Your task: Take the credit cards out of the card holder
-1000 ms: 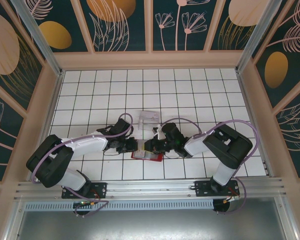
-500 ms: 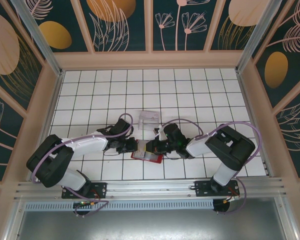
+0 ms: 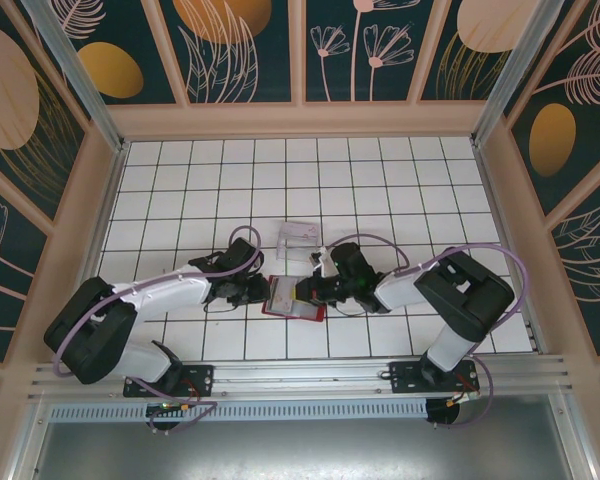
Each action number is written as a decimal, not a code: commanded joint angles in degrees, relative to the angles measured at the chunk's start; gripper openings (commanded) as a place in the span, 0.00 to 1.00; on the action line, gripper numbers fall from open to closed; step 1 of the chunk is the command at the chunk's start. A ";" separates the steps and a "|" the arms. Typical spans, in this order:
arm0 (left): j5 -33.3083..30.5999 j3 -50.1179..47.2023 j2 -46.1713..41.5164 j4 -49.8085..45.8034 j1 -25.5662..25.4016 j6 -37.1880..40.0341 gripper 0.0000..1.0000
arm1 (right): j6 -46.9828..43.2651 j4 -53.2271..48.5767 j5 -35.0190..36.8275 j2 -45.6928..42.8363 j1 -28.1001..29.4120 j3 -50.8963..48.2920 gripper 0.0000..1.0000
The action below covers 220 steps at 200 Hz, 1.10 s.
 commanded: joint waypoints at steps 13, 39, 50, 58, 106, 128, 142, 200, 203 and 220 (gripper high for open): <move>-1.73 1.72 -3.04 -2.45 -0.09 -1.35 0.33 | -11.67 -11.85 -7.47 0.84 -2.16 5.31 0.03; 0.32 2.58 -3.85 -1.78 -0.22 -1.37 0.36 | -19.86 -21.87 -11.20 3.60 -2.31 10.46 0.02; 0.67 2.78 -3.76 -1.25 -0.59 -1.70 0.38 | -22.86 -25.60 -12.28 5.03 -2.28 12.37 0.02; 0.80 2.71 -3.65 -0.90 -0.95 -1.88 0.39 | -24.82 -28.21 -12.69 6.05 -2.31 13.85 0.02; -1.81 1.33 0.33 -1.12 -1.94 -0.80 0.42 | -28.10 -33.76 -12.03 9.24 -2.28 17.43 0.07; -2.44 0.20 1.74 -0.89 -2.10 -0.07 0.42 | -26.27 -32.31 -10.80 8.65 -2.19 16.71 0.11; -3.04 -0.12 2.58 -0.86 -2.04 0.43 0.41 | -24.61 -30.80 -9.79 8.02 -2.19 15.89 0.13; -2.77 -1.13 4.48 0.55 -2.14 1.26 0.36 | -19.41 -25.94 -7.75 6.18 -1.60 13.78 0.19; -2.90 -1.23 4.44 0.49 -2.17 1.26 0.35 | -19.09 -25.83 -7.57 6.06 -1.57 13.68 0.19; -2.84 -1.59 4.60 0.67 -2.20 1.21 0.34 | -16.81 -23.70 -6.89 5.21 -1.48 12.42 0.22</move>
